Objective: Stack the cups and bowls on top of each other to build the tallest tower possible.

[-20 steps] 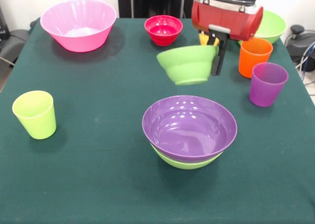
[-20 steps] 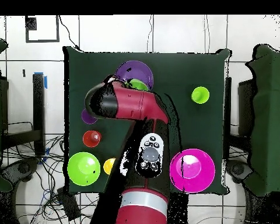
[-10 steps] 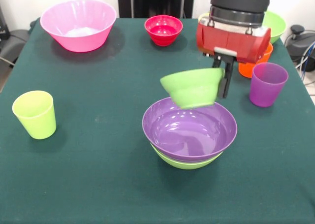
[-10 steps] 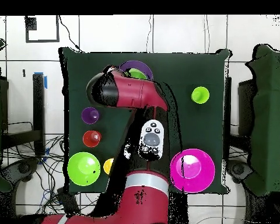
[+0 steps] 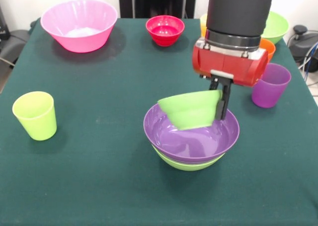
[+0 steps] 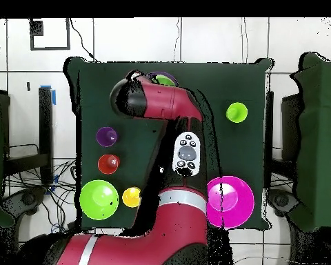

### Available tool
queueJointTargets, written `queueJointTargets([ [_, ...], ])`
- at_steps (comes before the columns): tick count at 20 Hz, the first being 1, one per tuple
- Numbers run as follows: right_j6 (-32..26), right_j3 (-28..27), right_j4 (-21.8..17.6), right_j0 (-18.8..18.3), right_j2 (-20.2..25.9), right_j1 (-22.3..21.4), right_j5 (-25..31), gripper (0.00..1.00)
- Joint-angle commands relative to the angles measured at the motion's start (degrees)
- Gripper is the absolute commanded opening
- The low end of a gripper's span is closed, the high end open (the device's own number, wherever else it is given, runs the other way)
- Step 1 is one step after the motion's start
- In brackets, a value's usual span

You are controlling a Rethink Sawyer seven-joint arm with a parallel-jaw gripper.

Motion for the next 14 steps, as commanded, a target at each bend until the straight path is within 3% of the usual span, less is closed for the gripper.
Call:
queueJointTargets([
  [1,-8.13,-3.45,-5.42,-1.41,6.67,2.26,6.53,0.0],
  [14,-7.3,-0.13,-5.22,-2.25,7.28,2.92,6.06,0.0],
])
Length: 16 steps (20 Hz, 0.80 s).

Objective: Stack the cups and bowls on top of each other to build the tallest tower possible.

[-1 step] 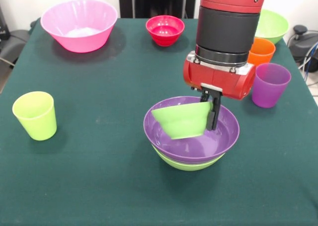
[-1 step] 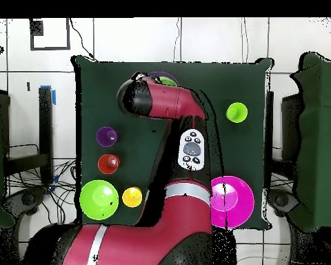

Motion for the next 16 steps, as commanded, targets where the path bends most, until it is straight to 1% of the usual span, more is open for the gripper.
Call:
queueJointTargets([
  [1,-7.31,1.07,-5.19,-1.25,6.79,0.53,6.01,0.0],
  [9,-7.07,0.82,-5.35,-1.17,6.61,0.65,6.16,0.0],
  [10,-6.94,0.74,-5.39,-1.11,6.5,0.67,6.17,1.0],
  [16,-6.7,0.43,-5.45,-0.75,5.98,0.8,6.54,1.0],
])
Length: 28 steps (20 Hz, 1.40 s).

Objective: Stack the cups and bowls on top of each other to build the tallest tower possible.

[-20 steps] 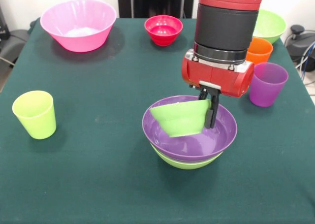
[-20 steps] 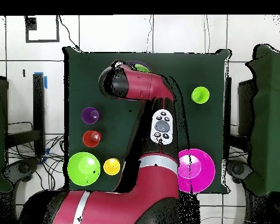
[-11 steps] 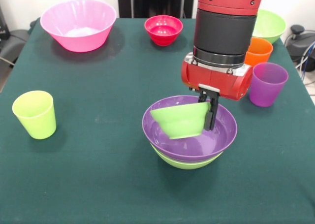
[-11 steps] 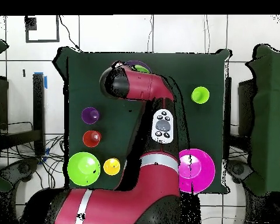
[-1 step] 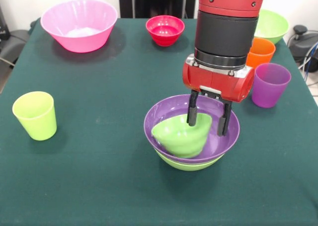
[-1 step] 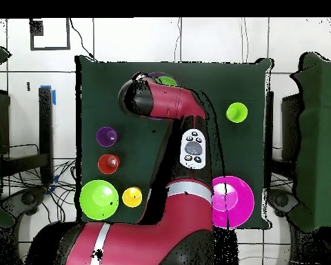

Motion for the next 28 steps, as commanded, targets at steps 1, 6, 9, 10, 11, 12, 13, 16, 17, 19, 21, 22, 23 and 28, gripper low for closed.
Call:
queueJointTargets([
  [1,-6.51,0.61,-5.43,-0.27,5.34,0.4,6.35,1.0],
  [6,-6.6,0.59,-5.32,-0.39,5.43,-0.02,6.5,1.0],
  [9,-6.65,0.89,-5.28,-0.51,5.53,-0.25,6.54,1.0],
  [10,-6.7,0.93,-5.25,-0.53,5.57,-0.32,6.67,1.0],
  [11,-6.78,1.1,-5.24,-0.57,5.62,-0.47,6.76,1.0],
  [12,-6.84,1.36,-5.2,-0.64,5.7,-0.71,6.9,1.0],
  [13,-7.06,1.59,-5.27,-0.73,5.81,-0.96,6.87,1.0],
  [16,-7.47,2.23,-5.15,-0.97,6.05,-1.92,7.6,1.0],
  [17,-7.63,2.43,-5.09,-1.08,6.17,-2.29,7.91,1.0],
  [19,-7.87,3.23,-5.06,-1.17,6.27,-3.48,8.43,1.0],
  [21,-7.75,3.69,-4.89,-1.03,6.14,-4.41,9.39,1.0],
  [22,-7.67,3.84,-4.83,-0.94,6.02,-4.82,9.88,1.0],
  [23,-7.59,3.99,-4.78,-0.85,5.9,-5.23,10.37,1.0],
  [28,-7.8,4.34,-4.77,-0.95,5.97,-6.49,12.0,1.0],
])
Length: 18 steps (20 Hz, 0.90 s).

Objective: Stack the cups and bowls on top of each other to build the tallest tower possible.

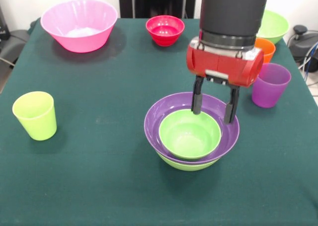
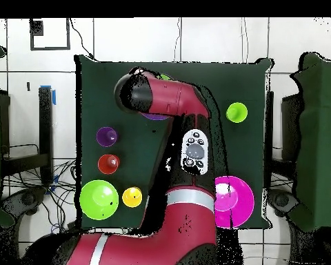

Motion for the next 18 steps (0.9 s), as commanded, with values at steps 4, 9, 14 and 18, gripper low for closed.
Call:
queueJointTargets([
  [4,-7.86,4.67,-4.97,-1.07,5.83,-3.05,8.56,1.0],
  [9,-7.03,6.16,-4.84,-0.94,5.76,-4.11,8.72,1.0],
  [14,-6.03,7.94,-4.64,-0.7,5.56,-5.16,8.46,1.0],
  [18,-5.18,9.12,-4.61,-0.51,5.29,-5.72,7.84,1.0],
])
